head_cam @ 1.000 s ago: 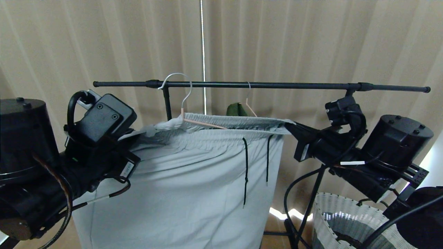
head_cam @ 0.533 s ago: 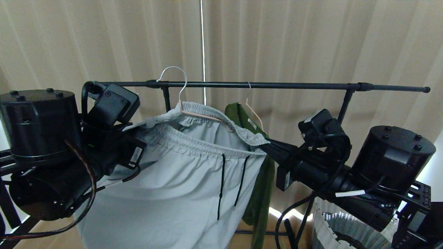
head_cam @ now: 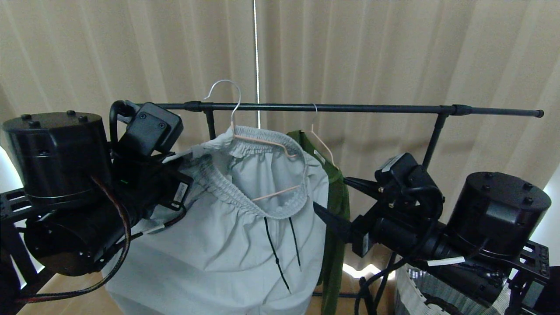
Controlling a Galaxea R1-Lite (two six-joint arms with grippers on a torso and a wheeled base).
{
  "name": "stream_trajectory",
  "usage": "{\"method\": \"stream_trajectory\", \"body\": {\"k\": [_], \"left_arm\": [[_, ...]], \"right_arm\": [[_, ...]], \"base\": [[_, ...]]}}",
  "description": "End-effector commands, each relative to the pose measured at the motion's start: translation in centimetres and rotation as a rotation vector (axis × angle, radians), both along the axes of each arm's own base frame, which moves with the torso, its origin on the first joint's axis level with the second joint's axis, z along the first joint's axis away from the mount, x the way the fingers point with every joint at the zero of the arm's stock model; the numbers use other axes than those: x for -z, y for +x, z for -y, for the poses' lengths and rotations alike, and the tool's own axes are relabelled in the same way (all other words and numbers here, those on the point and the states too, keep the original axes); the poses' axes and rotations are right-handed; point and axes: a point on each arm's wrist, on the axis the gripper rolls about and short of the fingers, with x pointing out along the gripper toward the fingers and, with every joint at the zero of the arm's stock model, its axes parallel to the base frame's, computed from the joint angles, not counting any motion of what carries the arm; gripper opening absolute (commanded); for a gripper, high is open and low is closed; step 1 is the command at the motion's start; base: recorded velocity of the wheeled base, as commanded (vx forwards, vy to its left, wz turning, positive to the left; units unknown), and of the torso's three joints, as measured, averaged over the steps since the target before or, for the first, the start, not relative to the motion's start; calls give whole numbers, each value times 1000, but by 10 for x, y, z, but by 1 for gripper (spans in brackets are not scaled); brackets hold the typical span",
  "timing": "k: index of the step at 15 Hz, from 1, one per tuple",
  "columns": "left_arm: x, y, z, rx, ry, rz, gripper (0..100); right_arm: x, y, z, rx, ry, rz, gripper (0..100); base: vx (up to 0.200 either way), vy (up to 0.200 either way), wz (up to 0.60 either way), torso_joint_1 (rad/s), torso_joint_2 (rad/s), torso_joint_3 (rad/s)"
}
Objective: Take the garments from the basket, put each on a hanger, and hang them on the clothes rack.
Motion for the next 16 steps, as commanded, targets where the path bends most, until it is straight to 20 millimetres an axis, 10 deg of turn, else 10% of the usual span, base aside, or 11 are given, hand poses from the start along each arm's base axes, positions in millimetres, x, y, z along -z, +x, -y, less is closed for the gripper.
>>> {"method": "stream_trajectory", "body": {"k": [1, 5, 16], "left_arm": [[3, -1, 0, 3, 2, -4, 0], [3, 2, 2, 3, -10, 13, 0], [35, -9, 40, 147, -16, 21, 0]], "right_arm": [[1, -7, 8, 5, -28, 13, 100], [6, -30, 31, 11, -56, -5, 100], [-15, -11, 30, 40, -163, 109, 100]], "base": [[0, 0, 0, 0, 0, 0], [0, 0, 0, 0, 0, 0], [0, 0, 0, 0, 0, 0]]}}
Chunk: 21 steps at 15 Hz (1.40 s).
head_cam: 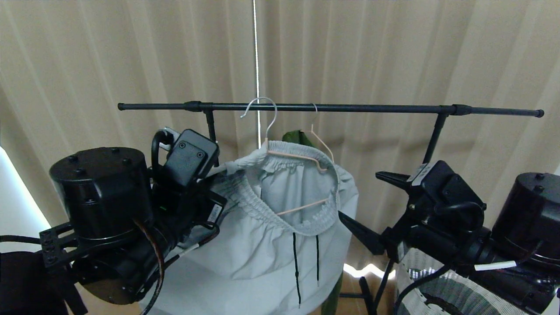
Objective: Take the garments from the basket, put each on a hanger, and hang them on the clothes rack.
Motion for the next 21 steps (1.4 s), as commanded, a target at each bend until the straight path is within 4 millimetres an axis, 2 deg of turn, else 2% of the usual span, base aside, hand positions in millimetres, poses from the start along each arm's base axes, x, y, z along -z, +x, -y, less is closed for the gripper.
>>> {"method": "stream_trajectory", "body": {"k": [1, 2, 4, 8, 13, 17, 18, 21], "left_arm": [[9, -11, 9, 57, 20, -4, 0], [9, -12, 10, 62, 22, 0, 0], [6, -15, 13, 102, 62, 53, 0], [6, -19, 13, 223, 96, 103, 0], [-2, -22, 11, 226, 67, 142, 0], [2, -26, 6, 227, 84, 134, 0], [2, -26, 5, 226, 83, 133, 0], [1, -27, 5, 224, 82, 136, 0]], "right_arm": [[-16, 11, -11, -7, 4, 10, 100], [-17, 12, -12, -7, 2, 8, 100], [-21, 28, -25, -7, -13, -11, 100], [-14, 48, -40, -7, -25, -26, 100], [-12, 51, -43, -9, -26, -28, 100], [-13, 50, -43, -9, -24, -26, 100], [-12, 50, -43, -9, -26, -28, 0], [-13, 50, -42, -9, -21, -24, 0]], "base": [[0, 0, 0, 0, 0, 0], [0, 0, 0, 0, 0, 0], [0, 0, 0, 0, 0, 0], [0, 0, 0, 0, 0, 0], [0, 0, 0, 0, 0, 0], [0, 0, 0, 0, 0, 0], [0, 0, 0, 0, 0, 0], [0, 0, 0, 0, 0, 0]]}}
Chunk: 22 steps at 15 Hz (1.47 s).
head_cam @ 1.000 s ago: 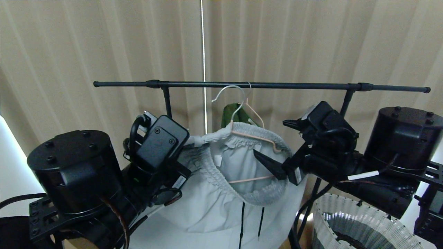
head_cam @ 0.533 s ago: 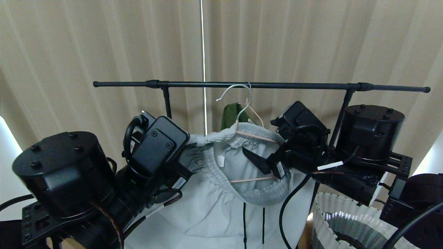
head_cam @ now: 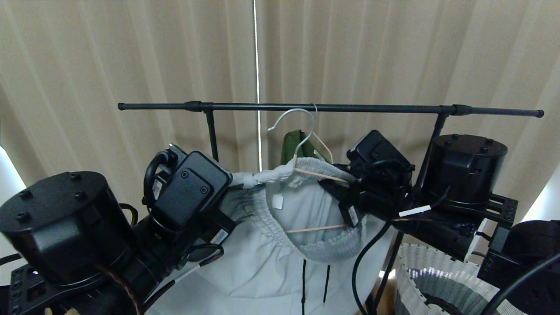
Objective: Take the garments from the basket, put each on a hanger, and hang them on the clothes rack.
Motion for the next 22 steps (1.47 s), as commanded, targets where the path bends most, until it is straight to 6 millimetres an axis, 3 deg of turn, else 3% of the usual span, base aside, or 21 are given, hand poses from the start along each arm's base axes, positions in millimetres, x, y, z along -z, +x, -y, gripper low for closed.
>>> {"method": "stream_trajectory", "body": {"k": [1, 7, 8, 10, 14, 15, 22], "left_arm": [[-1, 0, -1, -2, -2, 2, 0], [0, 2, 0, -3, 4, -2, 0], [2, 0, -2, -5, 27, -9, 100], [7, -3, -4, 25, 54, -25, 100], [-4, -7, -11, 49, 21, 7, 100], [-10, -14, -18, 93, 3, 27, 100], [8, -19, -40, 75, 14, -32, 100]], "right_arm": [[-1, 0, 0, 0, 2, 4, 0], [-7, -5, 4, 2, 17, 21, 0], [-8, -6, 5, 2, 17, 21, 0], [-11, -11, 9, 5, 22, 27, 0], [-14, -10, 25, 63, 26, 38, 0], [-15, -8, 41, 121, 25, 40, 0], [-34, -26, 77, 201, 64, 99, 0]], "base": [[0, 0, 0, 0, 0, 0], [0, 0, 0, 0, 0, 0], [0, 0, 0, 0, 0, 0], [0, 0, 0, 0, 0, 0], [0, 0, 0, 0, 0, 0], [0, 0, 0, 0, 0, 0], [0, 0, 0, 0, 0, 0]]}}
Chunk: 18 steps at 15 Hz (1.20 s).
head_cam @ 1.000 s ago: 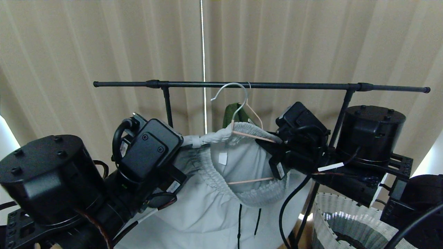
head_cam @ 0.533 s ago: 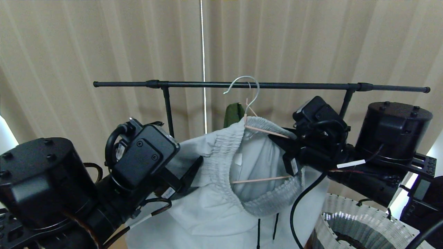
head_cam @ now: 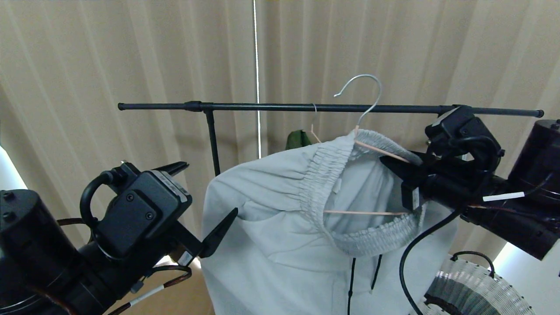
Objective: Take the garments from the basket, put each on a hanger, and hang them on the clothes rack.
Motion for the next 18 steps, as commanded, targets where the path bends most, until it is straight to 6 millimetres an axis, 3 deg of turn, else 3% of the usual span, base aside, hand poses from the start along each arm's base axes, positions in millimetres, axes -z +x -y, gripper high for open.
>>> {"method": "stream_trajectory", "body": {"k": [1, 5, 8, 9, 14, 18], "left_arm": [[7, -1, -7, -23, -6, -30, 100], [32, -8, -17, -50, 11, -132, 100], [36, -8, -19, -65, -26, -165, 100], [37, -6, -19, -69, -38, -176, 0], [50, 3, -20, -108, 4, -226, 0], [58, 12, -51, -263, -13, -235, 0]], "right_arm": [[-10, -12, 9, 7, 21, 39, 0], [-17, -19, 13, -2, 42, 66, 0], [-20, -21, 12, -8, 47, 75, 0], [-21, -22, 13, -10, 50, 81, 0], [-24, -24, 14, -5, 51, 87, 0], [-23, -24, 15, 3, 51, 87, 0]], "base": [[0, 0, 0, 0, 0, 0], [0, 0, 0, 0, 0, 0], [0, 0, 0, 0, 0, 0], [0, 0, 0, 0, 0, 0], [0, 0, 0, 0, 0, 0], [0, 0, 0, 0, 0, 0]]}}
